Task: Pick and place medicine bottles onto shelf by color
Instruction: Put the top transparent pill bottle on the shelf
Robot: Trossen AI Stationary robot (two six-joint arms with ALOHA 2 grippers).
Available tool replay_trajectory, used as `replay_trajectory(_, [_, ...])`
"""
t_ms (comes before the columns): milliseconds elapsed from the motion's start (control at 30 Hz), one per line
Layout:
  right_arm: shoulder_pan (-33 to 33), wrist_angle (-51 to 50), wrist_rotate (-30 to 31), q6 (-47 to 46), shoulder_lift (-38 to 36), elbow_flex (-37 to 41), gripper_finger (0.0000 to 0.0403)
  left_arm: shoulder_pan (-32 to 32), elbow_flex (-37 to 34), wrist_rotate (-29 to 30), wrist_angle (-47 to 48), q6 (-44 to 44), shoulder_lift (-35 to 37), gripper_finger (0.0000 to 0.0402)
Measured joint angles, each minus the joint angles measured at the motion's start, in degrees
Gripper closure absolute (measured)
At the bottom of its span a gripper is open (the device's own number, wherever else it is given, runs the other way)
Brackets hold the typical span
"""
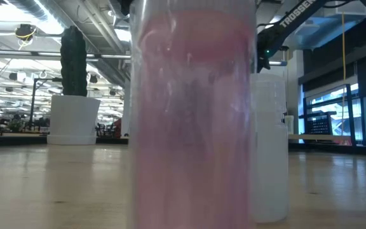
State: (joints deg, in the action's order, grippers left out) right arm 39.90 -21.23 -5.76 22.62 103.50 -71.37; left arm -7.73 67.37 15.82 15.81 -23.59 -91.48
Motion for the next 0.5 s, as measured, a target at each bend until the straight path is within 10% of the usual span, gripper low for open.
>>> replay_trajectory(500, [-0.02, 0.31, -0.33, -0.01, 0.00, 0.00, 0.0195, 0.00, 0.00, -0.01, -0.01, 0.00, 0.00, 0.0166])
